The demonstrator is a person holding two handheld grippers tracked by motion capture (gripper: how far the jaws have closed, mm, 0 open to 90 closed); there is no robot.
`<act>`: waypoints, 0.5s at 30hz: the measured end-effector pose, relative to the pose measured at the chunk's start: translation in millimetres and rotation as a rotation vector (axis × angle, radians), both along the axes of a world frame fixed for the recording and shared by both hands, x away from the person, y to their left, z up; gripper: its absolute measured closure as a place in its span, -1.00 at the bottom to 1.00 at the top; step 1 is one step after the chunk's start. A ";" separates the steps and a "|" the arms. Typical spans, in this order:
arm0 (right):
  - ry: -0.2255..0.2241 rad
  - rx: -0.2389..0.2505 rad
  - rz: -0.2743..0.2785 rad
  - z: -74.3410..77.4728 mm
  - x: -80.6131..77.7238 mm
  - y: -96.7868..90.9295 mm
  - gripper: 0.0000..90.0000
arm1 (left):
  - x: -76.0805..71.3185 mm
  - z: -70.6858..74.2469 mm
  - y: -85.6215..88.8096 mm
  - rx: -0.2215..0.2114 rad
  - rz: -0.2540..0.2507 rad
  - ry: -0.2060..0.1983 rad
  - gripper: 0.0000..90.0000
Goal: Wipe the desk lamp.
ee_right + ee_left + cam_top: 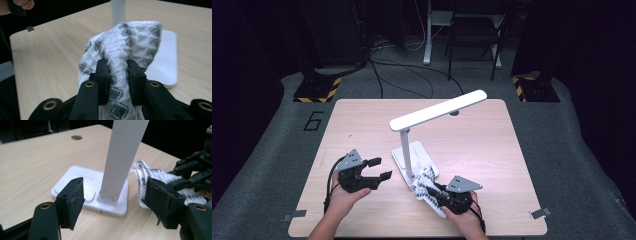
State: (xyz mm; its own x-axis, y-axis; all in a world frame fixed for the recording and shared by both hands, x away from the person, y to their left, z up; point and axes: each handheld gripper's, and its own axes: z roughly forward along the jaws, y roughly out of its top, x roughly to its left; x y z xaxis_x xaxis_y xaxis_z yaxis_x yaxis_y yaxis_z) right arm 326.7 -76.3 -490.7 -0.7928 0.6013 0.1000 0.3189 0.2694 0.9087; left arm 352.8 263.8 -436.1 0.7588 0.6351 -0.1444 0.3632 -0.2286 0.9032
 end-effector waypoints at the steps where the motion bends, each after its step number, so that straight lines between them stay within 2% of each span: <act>1: 0.011 -0.007 0.021 -0.6 -0.3 2.7 0.63 | -4.7 -2.9 4.0 0.006 0.005 0.010 -0.30; 2: 0.015 -0.016 0.041 -1.9 -0.7 6.1 0.63 | -9.4 -6.6 7.5 0.009 0.010 0.016 -0.30; 3: 0.017 -0.055 0.081 -4.9 -2.6 12.8 0.63 | -17.6 -13.6 15.3 0.028 0.011 0.029 -0.30; 4: 0.028 -0.068 0.090 -6.5 -4.3 16.4 0.63 | -20.5 -17.2 19.2 0.037 0.017 0.031 -0.30; 6: 0.022 -0.075 0.104 -8.4 -4.0 20.0 0.63 | -22.9 -21.1 22.4 0.043 0.026 0.035 -0.29; 7: 0.034 -0.082 0.113 -11.0 -4.1 27.7 0.63 | -23.5 -26.8 30.5 0.073 0.021 0.061 -0.26; 8: 0.034 -0.082 0.113 -11.0 -4.1 27.7 0.63 | -23.5 -26.8 30.5 0.073 0.021 0.061 -0.23; 9: 0.042 -0.089 0.132 -13.1 -2.2 37.1 0.63 | -21.3 -32.8 37.3 0.033 0.036 0.103 -0.22; 10: 0.034 -0.103 0.142 -13.6 -0.7 42.7 0.64 | -20.4 -35.5 40.0 0.020 0.056 0.112 -0.22; 12: 0.034 -0.114 0.175 -13.2 0.5 55.9 0.63 | -18.9 -39.7 44.1 0.014 0.079 0.107 -0.20; 13: 0.022 -0.125 0.193 -13.0 0.7 62.2 0.63 | -19.1 -40.8 45.6 0.007 0.077 0.124 -0.20; 14: 0.022 -0.125 0.193 -13.0 0.7 62.2 0.63 | -19.1 -40.8 45.6 0.007 0.077 0.124 -0.20; 15: 0.005 -0.162 0.224 -15.6 3.0 74.0 0.60 | -18.7 -42.5 46.4 0.001 0.085 0.123 -0.20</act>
